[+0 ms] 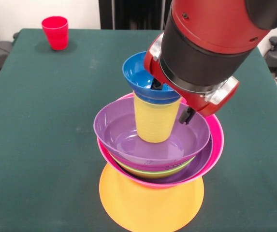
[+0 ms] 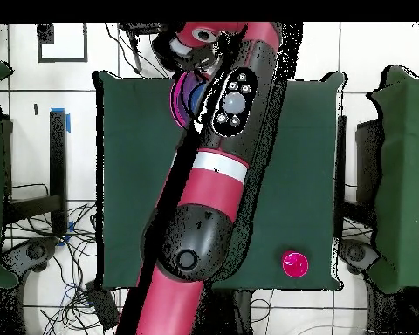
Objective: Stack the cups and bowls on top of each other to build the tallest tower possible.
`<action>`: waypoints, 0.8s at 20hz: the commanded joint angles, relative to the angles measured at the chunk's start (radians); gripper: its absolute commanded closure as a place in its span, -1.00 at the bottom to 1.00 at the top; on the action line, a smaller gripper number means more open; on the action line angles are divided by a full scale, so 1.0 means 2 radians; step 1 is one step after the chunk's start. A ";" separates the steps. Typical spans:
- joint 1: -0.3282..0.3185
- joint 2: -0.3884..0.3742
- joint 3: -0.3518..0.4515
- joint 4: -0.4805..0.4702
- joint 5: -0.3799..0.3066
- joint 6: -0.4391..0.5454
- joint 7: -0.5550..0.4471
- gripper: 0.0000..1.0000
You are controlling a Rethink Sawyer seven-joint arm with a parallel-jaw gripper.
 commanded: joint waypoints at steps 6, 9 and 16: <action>0.004 -0.022 0.002 0.002 -0.019 0.020 -0.071 -1.00; 0.007 -0.026 0.013 0.006 -0.031 0.024 -0.073 -1.00; 0.013 -0.038 0.038 0.016 -0.055 0.030 -0.075 -1.00</action>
